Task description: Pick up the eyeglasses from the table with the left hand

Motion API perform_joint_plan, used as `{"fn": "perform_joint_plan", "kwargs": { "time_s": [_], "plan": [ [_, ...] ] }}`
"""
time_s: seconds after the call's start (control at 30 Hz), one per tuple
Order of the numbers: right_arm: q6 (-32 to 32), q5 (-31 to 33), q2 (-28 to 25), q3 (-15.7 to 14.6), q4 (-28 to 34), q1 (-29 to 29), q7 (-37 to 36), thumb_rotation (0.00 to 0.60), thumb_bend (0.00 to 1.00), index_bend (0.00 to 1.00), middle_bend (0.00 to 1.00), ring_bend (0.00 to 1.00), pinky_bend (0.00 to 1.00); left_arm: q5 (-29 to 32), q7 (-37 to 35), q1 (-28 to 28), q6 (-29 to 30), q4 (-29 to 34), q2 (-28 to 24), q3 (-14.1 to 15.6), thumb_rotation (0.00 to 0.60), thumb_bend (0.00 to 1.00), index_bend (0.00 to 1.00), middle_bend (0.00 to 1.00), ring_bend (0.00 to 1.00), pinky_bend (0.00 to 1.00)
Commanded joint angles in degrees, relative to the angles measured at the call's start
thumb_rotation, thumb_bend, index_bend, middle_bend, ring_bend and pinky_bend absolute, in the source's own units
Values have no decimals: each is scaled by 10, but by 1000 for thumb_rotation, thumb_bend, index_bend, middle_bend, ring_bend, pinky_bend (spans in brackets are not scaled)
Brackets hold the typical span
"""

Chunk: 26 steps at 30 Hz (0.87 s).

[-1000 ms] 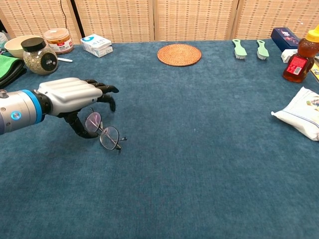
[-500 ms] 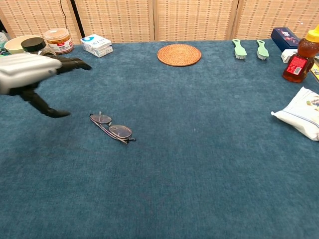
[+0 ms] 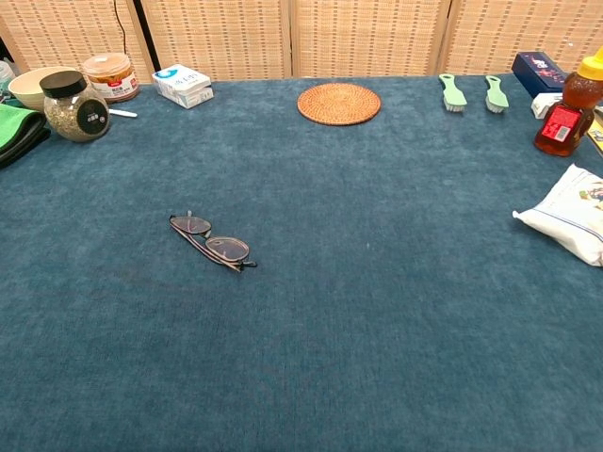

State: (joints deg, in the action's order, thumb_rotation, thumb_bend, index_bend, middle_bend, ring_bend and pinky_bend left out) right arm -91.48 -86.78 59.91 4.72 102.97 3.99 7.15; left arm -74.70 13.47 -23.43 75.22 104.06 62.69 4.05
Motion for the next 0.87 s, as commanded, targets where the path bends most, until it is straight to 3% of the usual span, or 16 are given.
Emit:
{"fn": "perform_joint_plan", "kwargs": {
  "time_s": [0.03,0.5,0.87],
  "plan": [
    [6,-3,3,1,2,-6,4,600,304,219,108,109,143,-24,-21,32,34,8,-20,15,467,237,14,0,0,0],
    [29,-19,10,-3,16,-30,24,600,304,216,108,108,143,-74,-71,138,141,1,-55,41,464,237,17,0,0,0],
    [34,-19,14,-6,15,-37,24,600,304,217,108,109,143,-90,-82,163,146,-2,-62,25,465,237,23,0,0,0]
  ]
}}
